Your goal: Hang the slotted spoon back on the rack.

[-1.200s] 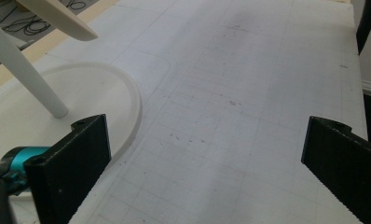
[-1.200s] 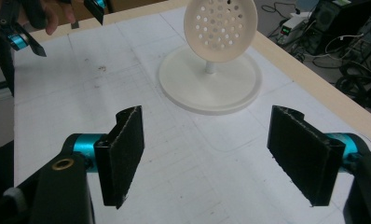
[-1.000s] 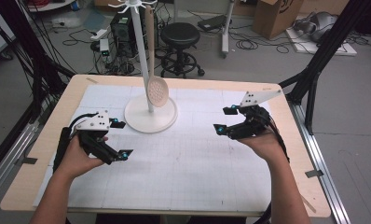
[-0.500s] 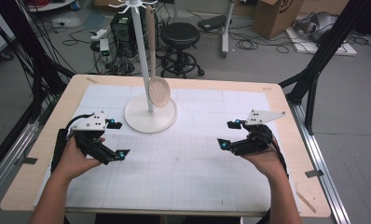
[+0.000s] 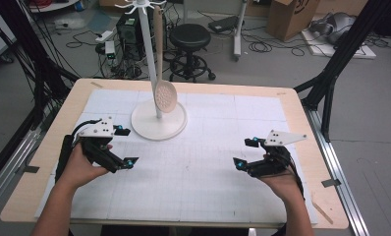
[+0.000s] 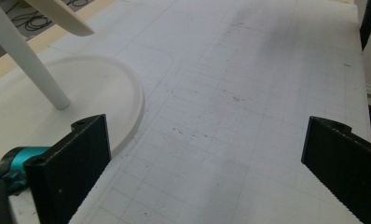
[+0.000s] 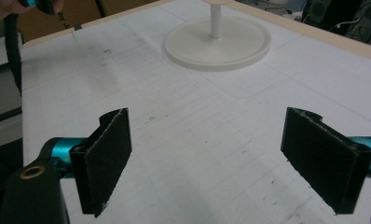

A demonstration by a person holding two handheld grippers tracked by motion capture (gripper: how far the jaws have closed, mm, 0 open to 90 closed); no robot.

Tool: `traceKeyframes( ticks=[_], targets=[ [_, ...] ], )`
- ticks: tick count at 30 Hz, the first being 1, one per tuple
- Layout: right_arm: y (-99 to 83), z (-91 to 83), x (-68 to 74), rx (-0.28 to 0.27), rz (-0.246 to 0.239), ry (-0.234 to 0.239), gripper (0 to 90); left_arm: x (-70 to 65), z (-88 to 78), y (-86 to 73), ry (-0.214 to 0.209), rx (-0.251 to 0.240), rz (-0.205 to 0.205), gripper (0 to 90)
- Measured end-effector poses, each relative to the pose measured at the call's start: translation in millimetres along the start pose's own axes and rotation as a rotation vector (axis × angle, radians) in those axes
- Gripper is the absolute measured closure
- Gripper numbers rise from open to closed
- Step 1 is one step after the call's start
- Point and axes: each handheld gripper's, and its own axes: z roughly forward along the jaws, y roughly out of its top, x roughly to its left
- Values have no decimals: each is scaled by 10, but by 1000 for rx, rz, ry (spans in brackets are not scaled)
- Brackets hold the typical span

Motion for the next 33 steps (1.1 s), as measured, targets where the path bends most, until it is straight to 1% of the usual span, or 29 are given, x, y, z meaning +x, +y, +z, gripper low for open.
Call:
traceKeyframes(
  ticks=[2, 4, 6, 10, 16, 17, 19, 20, 25, 26, 27, 29, 30, 31, 33],
  targets=[
    [-51, -9, 11, 11, 4, -8, 152, -10, 5, 15, -3, 5, 10, 18],
    [-88, -21, 6, 11, 15, -8, 151, -28, 10, 22, -4, 5, 12, 18],
    [-103, -29, -4, 6, 20, -18, 151, -41, 13, 24, -6, 6, 16, 18],
    [-92, -38, -6, -12, 24, -23, 151, -61, 9, 26, -4, 11, 20, 18],
    [-90, -31, -15, -7, 23, -23, 151, -52, 5, 19, 0, 11, 18, 18],
    [-92, -28, -20, -7, 21, -23, 152, -54, 9, 14, -1, 12, 12, 18],
    [-93, -28, -24, -3, 25, -18, 152, -44, 12, 8, -1, 22, 21, 18],
    [-93, -25, -26, -3, 23, -19, 152, -48, 19, 5, 0, 19, 16, 18],
    [-95, -10, -22, 5, 24, -18, 152, -51, 26, 4, -2, 22, 17, 18],
    [-96, -8, -30, 2, 18, -20, 152, -50, 25, 3, -1, 26, 21, 18],
    [-96, -9, -31, 2, 23, -19, 152, -50, 24, 1, -2, 28, 23, 18],
    [-95, -13, -37, -2, 25, -18, 152, -58, 23, -1, 0, 24, 16, 18],
    [-95, -14, -39, -3, 27, -20, 152, -55, 19, -2, -3, 25, 20, 18],
    [-95, -16, -39, -2, 27, -22, 152, -59, 20, -2, -1, 21, 15, 18],
    [-96, -16, -40, -2, 27, -21, 152, -58, 23, -1, 0, 24, 16, 18]
  ],
)
